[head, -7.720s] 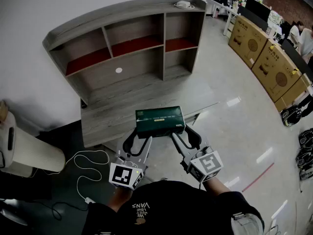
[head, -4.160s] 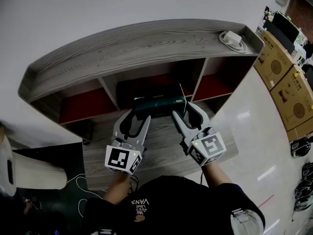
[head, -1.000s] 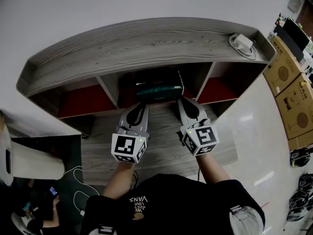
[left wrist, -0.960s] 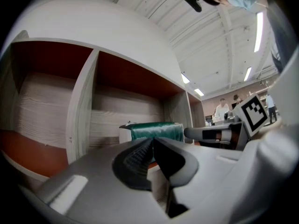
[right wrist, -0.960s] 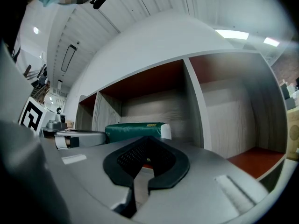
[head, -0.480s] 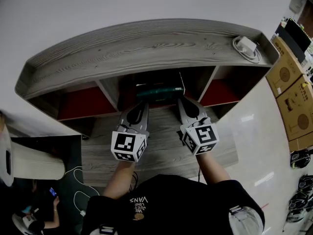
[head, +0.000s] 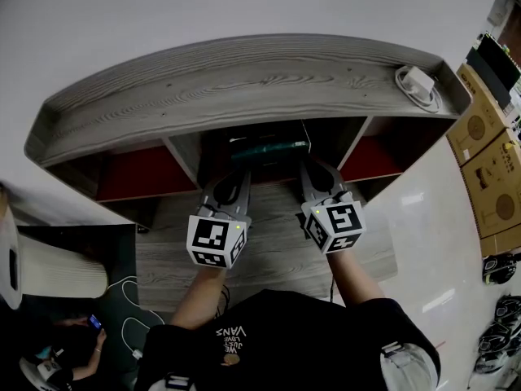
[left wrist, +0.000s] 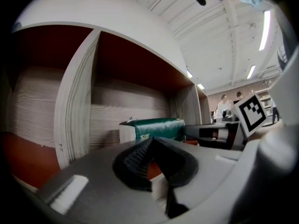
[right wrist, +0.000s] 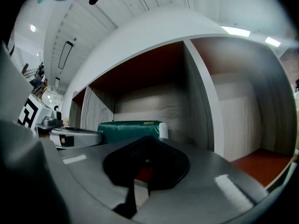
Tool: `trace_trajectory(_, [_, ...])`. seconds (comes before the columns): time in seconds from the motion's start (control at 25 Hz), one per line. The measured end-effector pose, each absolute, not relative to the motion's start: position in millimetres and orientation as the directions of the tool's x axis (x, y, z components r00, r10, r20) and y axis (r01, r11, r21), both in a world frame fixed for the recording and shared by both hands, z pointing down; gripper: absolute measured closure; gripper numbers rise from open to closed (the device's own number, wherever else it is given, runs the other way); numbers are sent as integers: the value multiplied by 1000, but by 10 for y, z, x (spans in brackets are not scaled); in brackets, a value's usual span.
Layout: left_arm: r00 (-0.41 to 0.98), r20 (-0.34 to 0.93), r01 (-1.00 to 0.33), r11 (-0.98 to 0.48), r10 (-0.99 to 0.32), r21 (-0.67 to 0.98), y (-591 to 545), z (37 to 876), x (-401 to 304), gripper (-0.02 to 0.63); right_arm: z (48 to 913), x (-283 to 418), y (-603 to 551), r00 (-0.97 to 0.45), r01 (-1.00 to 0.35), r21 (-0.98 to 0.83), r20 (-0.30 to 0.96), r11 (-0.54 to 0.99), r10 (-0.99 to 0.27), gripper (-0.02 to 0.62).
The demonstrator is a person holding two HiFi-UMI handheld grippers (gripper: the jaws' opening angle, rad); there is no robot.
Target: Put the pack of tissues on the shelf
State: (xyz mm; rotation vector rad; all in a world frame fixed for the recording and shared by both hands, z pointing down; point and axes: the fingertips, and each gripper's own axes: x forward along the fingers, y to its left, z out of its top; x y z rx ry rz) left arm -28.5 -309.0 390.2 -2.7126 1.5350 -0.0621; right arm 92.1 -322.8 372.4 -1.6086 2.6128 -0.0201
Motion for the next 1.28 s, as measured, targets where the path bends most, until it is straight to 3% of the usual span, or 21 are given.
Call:
trace_trajectory(0.64, [493, 46, -870, -492, -869, 22, -3136, 3925, -312, 554, 3739, 912, -3086, -444, -892, -65, -53, 447, -895, 591])
trace_trajectory(1.28, [556, -43, -830, -557, -830, 25, -2834, 3830, -357, 554, 3682, 934, -2714, -419, -903, -66, -82, 424, -904, 591])
